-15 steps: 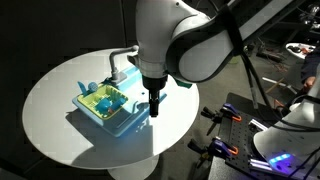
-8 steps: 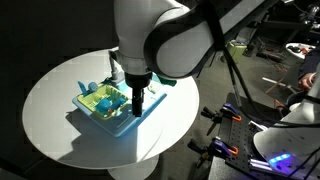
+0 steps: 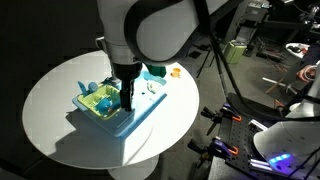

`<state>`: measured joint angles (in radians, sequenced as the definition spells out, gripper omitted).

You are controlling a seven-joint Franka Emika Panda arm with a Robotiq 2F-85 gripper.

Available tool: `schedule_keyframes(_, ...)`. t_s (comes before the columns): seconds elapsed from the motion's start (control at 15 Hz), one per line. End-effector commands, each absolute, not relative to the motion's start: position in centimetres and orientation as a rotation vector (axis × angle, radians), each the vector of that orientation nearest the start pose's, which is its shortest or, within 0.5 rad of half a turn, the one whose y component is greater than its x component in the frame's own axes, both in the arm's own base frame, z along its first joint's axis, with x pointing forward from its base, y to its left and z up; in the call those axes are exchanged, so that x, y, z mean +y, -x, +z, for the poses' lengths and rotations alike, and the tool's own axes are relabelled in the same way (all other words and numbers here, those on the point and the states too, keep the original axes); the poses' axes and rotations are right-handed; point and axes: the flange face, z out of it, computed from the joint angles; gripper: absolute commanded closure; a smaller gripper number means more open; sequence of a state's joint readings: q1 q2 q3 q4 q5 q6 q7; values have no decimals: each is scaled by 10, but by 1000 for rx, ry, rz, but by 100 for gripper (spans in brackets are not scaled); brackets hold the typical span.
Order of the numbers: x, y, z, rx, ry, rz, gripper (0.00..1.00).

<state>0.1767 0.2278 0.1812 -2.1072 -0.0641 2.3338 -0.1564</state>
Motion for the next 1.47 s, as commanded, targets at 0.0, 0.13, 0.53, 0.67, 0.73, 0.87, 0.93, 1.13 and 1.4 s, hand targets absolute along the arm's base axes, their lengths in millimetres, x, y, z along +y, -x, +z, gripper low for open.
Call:
schedule_keyframes(0.0, 199, -539, 311, -860, 3027, -2, 0)
schedule_keyframes(0.13, 199, -537, 307, -855, 3018, 5, 0)
schedule_keyframes(0.53, 228, -549, 300, -905, 2969, -22, 0)
schedule_keyframes(0.67, 238, -556, 300, -927, 2954, -33, 0)
schedule_keyframes(0.73, 241, -560, 300, -936, 2949, -39, 0)
schedule_keyframes(0.87, 246, -569, 300, -949, 2936, -50, 0)
schedule_keyframes(0.93, 248, -574, 301, -955, 2925, -56, 0)
schedule_keyframes(1.13, 252, -591, 303, -965, 2901, -78, 0)
schedule_keyframes(1.4, 255, -612, 306, -986, 2840, -98, 0)
